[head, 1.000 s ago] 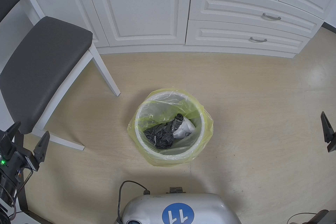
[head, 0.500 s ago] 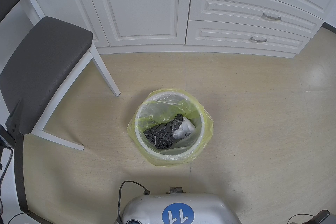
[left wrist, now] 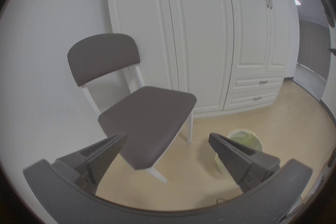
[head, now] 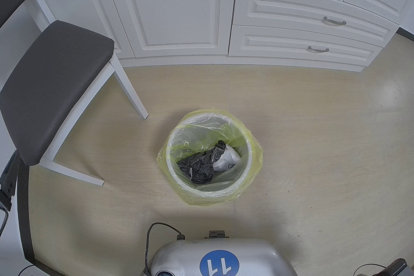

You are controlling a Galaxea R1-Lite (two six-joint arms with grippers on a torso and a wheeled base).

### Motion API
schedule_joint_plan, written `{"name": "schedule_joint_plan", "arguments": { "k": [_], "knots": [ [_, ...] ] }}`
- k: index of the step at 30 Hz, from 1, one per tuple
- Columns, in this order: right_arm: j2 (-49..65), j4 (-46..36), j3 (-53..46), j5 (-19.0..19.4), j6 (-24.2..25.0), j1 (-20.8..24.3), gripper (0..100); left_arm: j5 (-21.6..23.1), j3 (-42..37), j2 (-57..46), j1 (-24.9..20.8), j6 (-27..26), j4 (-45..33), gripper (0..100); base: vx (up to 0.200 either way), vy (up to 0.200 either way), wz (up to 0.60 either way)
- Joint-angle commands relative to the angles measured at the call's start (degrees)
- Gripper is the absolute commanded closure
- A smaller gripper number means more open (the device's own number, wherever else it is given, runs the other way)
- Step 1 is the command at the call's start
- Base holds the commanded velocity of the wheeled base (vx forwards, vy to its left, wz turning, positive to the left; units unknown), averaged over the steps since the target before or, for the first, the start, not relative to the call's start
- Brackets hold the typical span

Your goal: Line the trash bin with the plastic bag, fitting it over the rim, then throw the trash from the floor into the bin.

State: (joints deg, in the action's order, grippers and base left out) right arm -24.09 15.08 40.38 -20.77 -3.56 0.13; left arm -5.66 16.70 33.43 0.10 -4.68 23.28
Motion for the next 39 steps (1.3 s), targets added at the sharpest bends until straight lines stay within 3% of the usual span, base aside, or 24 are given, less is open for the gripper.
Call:
{"name": "schedule_joint_plan", "arguments": {
  "k": [1, 4, 10, 19, 24, 33, 36, 39],
  "knots": [
    [5.1, -6.6, 10.4, -2.7, -1.8, 0.0, 0, 0.4, 12.0, -18.5, -0.3, -2.1, -23.5, 0, 0.0, 0.0, 0.0],
    [8.1, -12.4, 13.2, -2.7, -1.8, 0.0, 0, 0.2, 15.2, -20.8, -0.4, -2.1, -28.1, 0, 0.0, 0.0, 0.0],
    [12.3, -17.7, 15.8, -3.7, -1.8, 0.1, 0, 0.0, 17.0, -22.4, -0.4, -2.0, -28.5, 0, 0.0, 0.0, 0.0],
    [19.0, -32.3, 28.6, -4.1, -4.2, 0.3, 0, 0.3, 26.2, -23.6, 1.0, -2.2, -28.6, 0, 0.0, 0.0, 0.0],
    [24.1, -38.1, 30.2, -3.4, -8.4, 0.0, 0, 0.4, 25.2, -28.2, 3.9, -2.3, -29.0, 0, 0.0, 0.0, 0.0],
    [24.1, -39.9, 33.6, -3.3, -8.2, 0.0, 0, -1.3, 24.7, -29.5, 2.5, -2.4, -29.2, 0, 0.0, 0.0, 0.0],
    [24.1, -40.0, 33.8, -2.4, -8.2, 0.0, 0, -0.4, 25.0, -30.1, 1.8, -2.5, -29.3, 0, 0.0, 0.0, 0.0],
    [24.1, -40.0, 33.9, 2.9, -8.2, 0.0, 0, 3.1, 24.4, -33.3, -0.1, -4.1, -33.2, 0, 0.0, 0.0, 0.0]
  ]
}}
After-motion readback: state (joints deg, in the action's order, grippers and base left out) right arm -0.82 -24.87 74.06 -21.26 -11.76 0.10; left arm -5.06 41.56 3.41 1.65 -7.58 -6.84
